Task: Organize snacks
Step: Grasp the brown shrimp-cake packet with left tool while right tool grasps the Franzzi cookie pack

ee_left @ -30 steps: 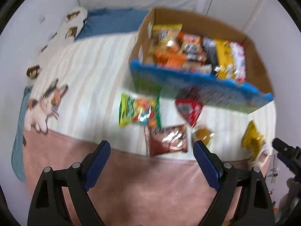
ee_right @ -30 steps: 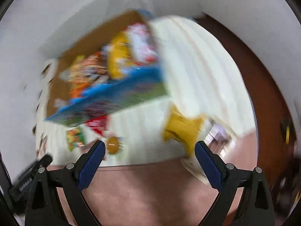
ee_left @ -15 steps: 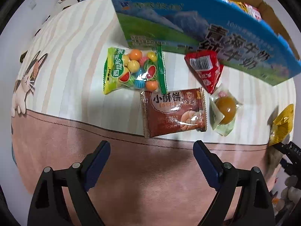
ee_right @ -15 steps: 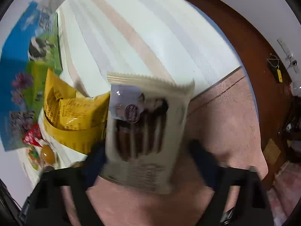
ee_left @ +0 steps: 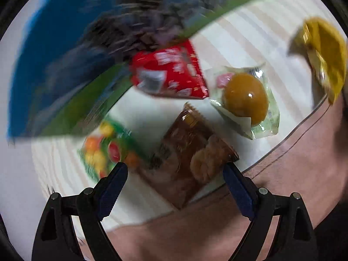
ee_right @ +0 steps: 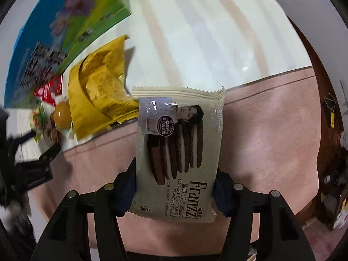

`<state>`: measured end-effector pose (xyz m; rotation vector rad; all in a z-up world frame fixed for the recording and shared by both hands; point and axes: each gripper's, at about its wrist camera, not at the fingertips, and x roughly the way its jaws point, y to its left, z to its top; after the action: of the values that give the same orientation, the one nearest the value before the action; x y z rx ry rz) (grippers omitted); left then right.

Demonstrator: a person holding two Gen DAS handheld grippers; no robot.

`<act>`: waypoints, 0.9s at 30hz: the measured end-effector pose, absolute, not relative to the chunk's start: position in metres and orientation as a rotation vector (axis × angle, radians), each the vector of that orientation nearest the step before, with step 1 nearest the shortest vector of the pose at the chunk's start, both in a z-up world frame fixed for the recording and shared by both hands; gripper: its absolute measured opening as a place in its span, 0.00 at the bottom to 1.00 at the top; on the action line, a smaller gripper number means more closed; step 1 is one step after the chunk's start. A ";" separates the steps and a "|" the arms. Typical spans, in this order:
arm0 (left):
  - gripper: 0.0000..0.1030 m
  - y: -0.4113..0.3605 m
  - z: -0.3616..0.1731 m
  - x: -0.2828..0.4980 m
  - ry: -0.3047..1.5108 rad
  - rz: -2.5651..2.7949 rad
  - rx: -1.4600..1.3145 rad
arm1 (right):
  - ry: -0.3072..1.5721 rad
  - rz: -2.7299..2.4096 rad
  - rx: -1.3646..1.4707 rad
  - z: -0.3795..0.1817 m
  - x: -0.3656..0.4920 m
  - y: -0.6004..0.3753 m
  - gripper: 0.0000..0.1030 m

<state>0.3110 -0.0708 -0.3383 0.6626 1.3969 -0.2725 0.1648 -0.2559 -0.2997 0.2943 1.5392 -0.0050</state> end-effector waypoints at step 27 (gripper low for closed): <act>0.60 0.006 -0.360 0.280 1.681 -0.102 -0.248 | 1.641 0.251 -0.072 -0.311 0.158 -0.150 0.63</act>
<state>0.2795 0.0059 -0.3596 -0.2481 1.6810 -0.1016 0.1581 -0.1499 -0.3110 -0.0721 1.6412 0.2514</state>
